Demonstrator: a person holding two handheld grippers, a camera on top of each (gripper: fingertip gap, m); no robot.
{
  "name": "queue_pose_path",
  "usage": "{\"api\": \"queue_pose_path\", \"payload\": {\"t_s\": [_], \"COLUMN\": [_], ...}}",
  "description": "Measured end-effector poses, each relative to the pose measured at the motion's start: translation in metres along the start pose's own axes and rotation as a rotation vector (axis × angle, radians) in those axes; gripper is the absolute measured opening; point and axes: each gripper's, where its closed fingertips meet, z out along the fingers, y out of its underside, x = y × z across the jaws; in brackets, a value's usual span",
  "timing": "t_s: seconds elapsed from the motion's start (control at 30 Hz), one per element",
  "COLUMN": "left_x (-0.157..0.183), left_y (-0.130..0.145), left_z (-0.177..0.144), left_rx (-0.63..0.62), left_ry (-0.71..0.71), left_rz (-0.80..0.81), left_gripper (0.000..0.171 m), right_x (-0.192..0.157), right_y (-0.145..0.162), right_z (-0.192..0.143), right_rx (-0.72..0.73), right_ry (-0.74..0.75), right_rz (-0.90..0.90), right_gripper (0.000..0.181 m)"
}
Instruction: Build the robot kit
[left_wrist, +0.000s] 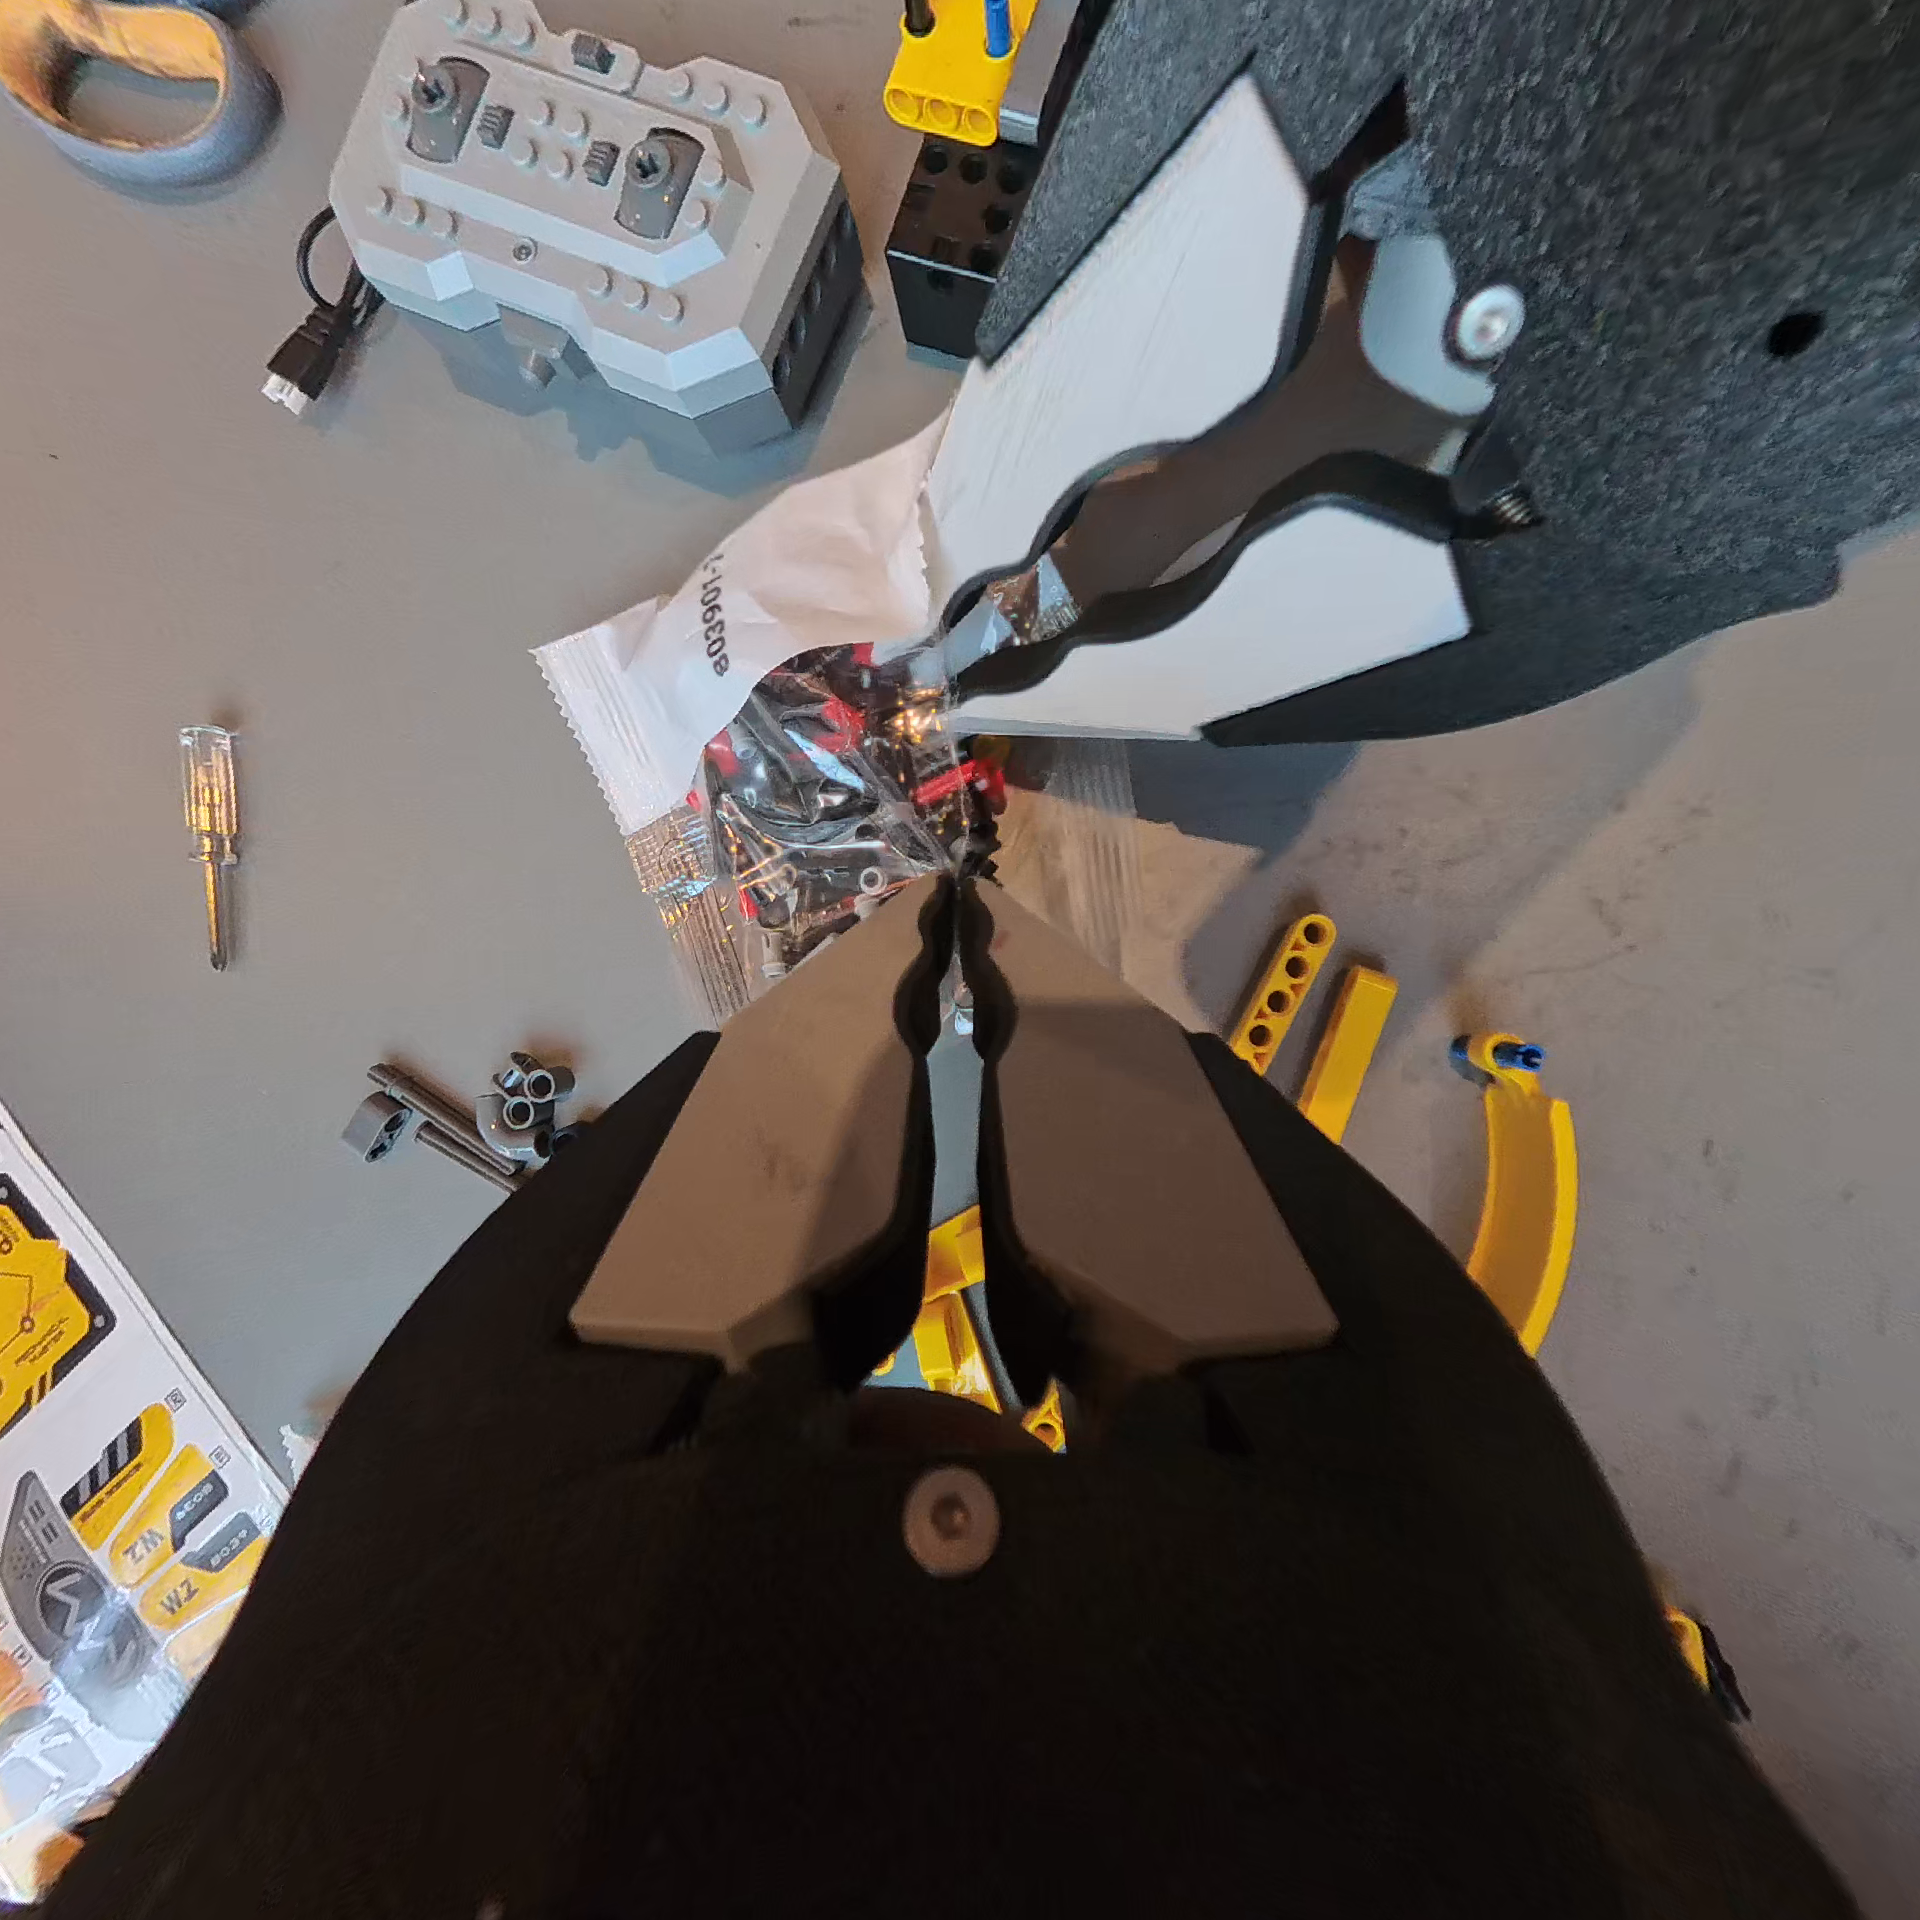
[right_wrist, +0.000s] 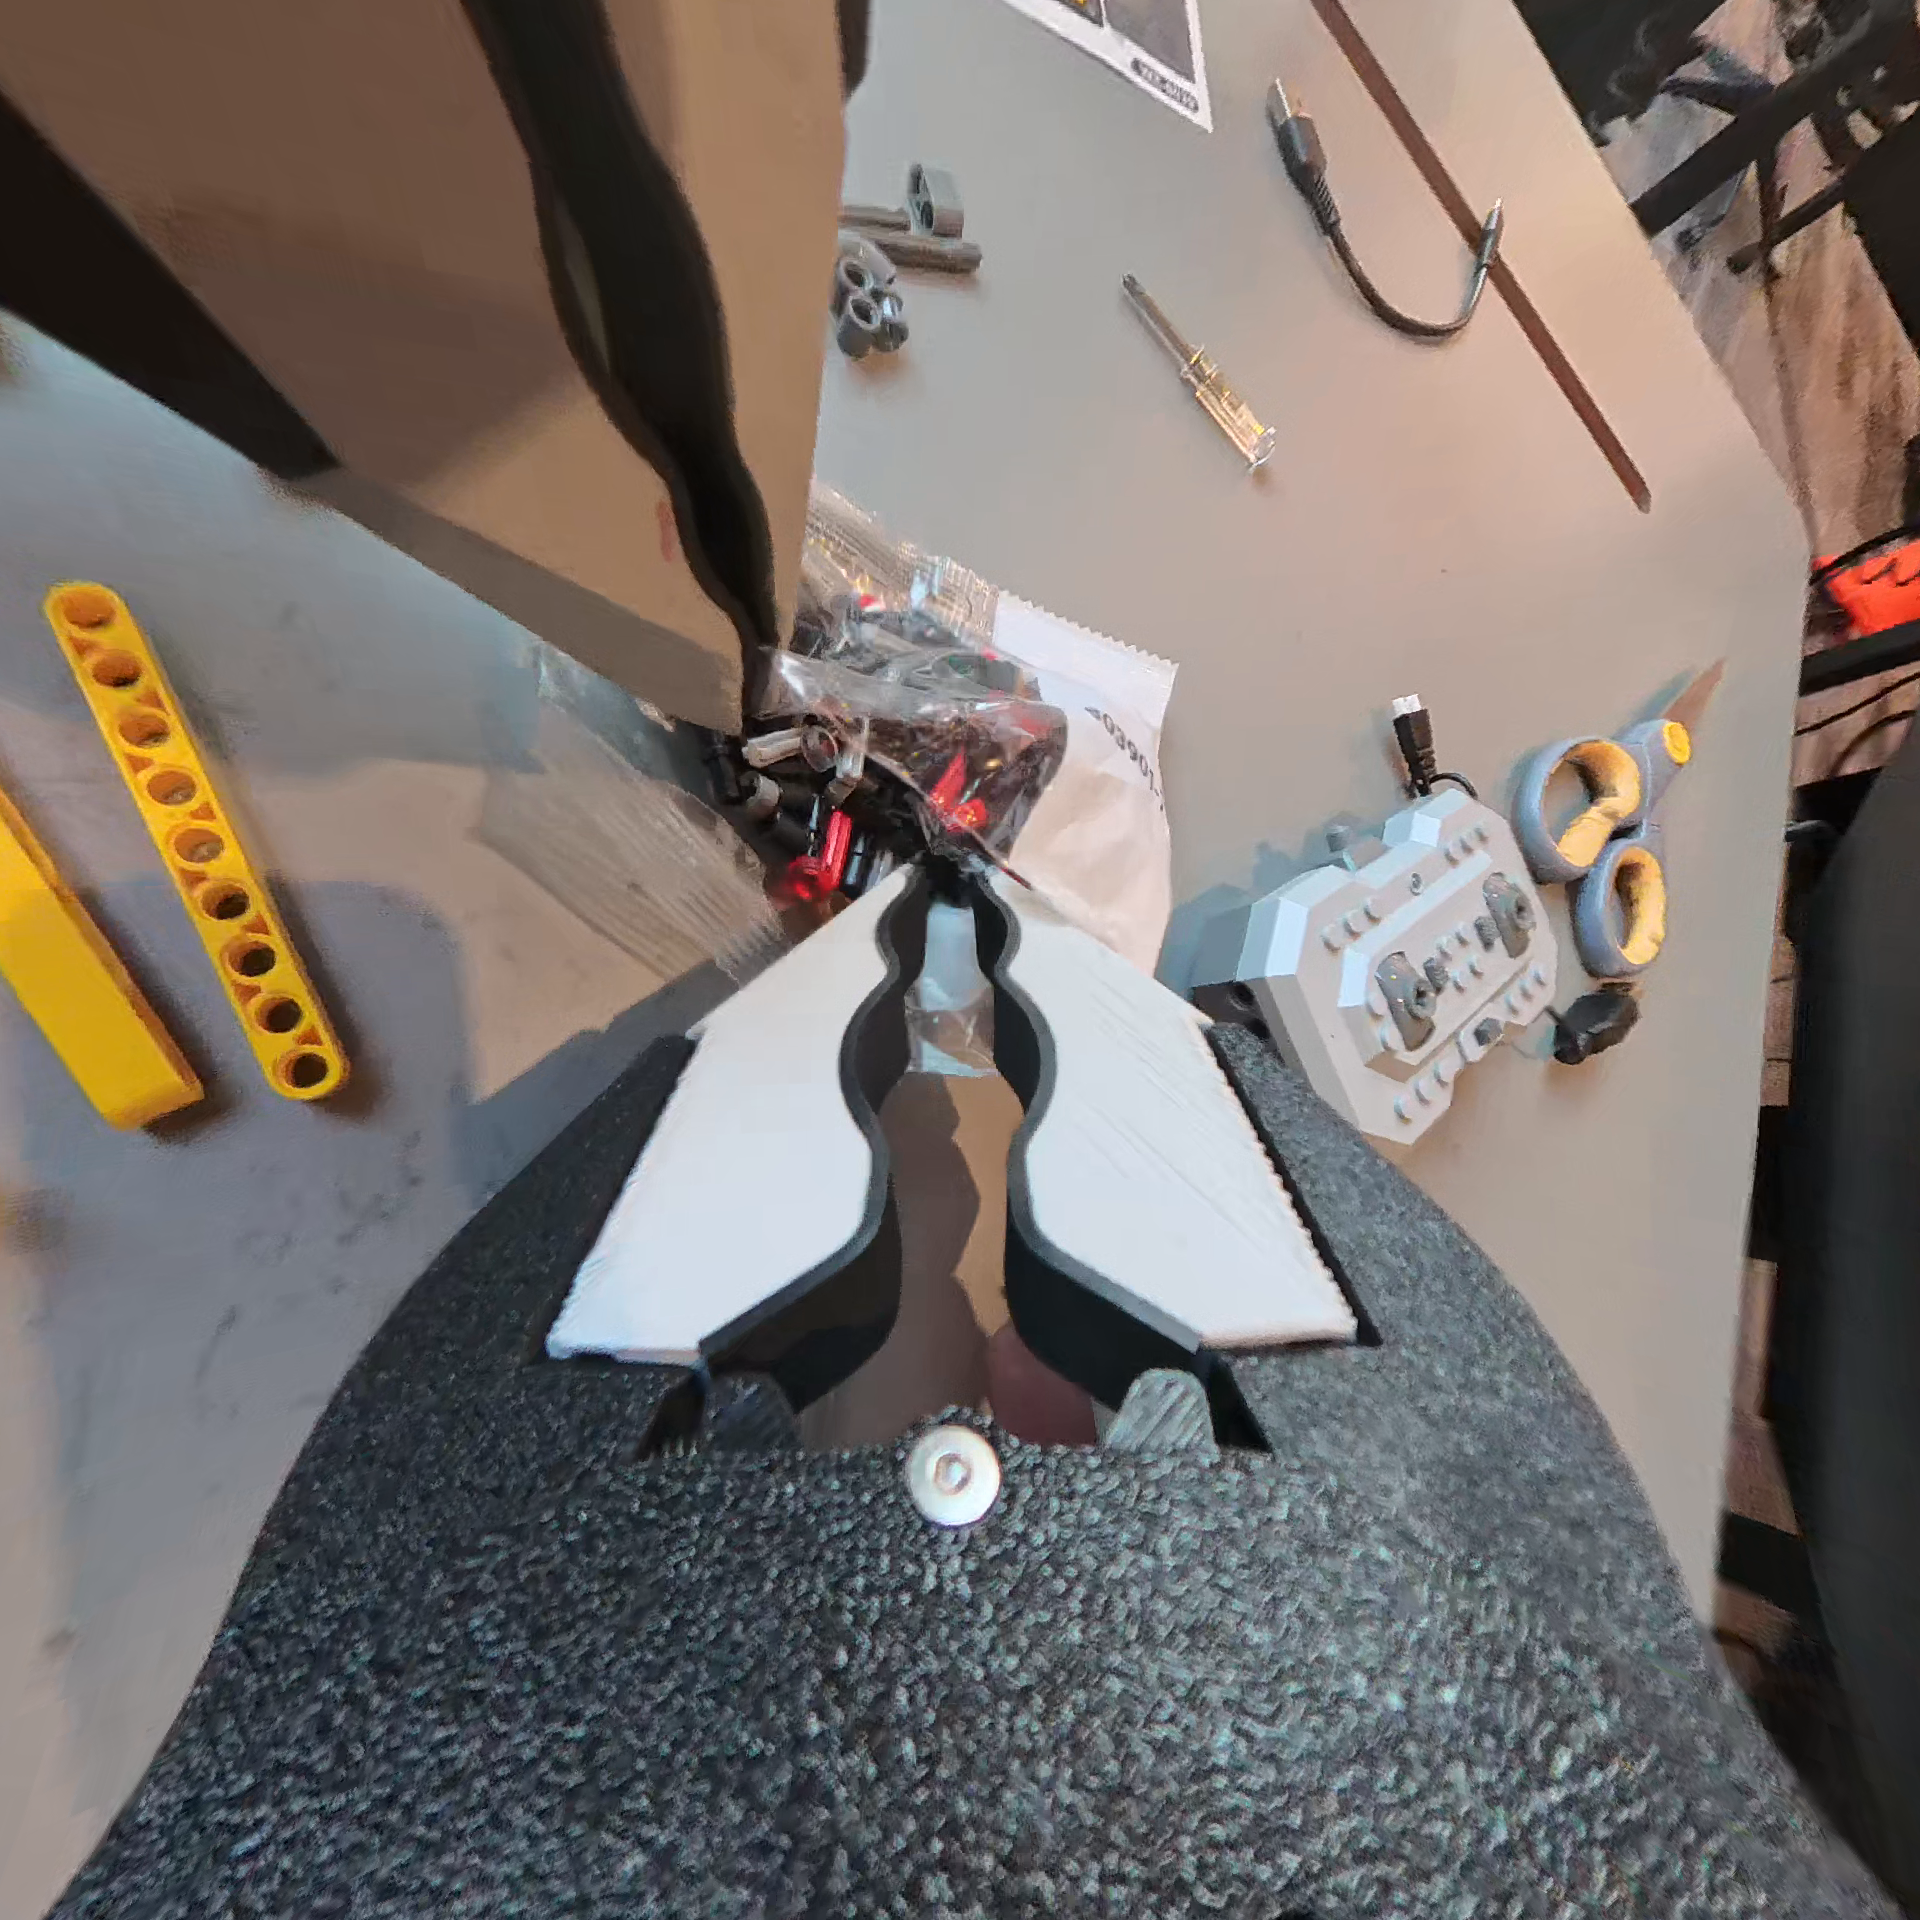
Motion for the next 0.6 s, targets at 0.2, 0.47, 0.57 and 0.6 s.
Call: {"api": "queue_pose_path", "payload": {"t_s": [0.2, 0.47, 0.57, 0.6], "left_x": [0.0020, 0.0030, 0.0032, 0.0033], "left_y": [0.0009, 0.0007, 0.0006, 0.0006], "left_z": [0.0018, 0.0019, 0.0019, 0.0016], "left_rx": [-0.006, -0.008, -0.008, -0.008], "left_ry": [0.007, 0.010, 0.010, 0.012], "left_rz": [0.005, 0.004, 0.004, 0.003], "left_gripper": [0.000, 0.000, 0.000, 0.000], "right_x": [0.0025, 0.0043, 0.0053, 0.0056], "right_y": [0.0015, 0.0060, 0.0055, 0.0047], "right_z": [0.0025, 0.0041, 0.0033, 0.0022], "right_rx": [-0.016, -0.027, -0.028, -0.024], "right_ry": [0.057, 0.063, 0.080, 0.082], "right_rz": [-0.061, -0.054, -0.077, -0.080], "right_gripper": [0.006, 0.000, 0.000, 0.002]}}
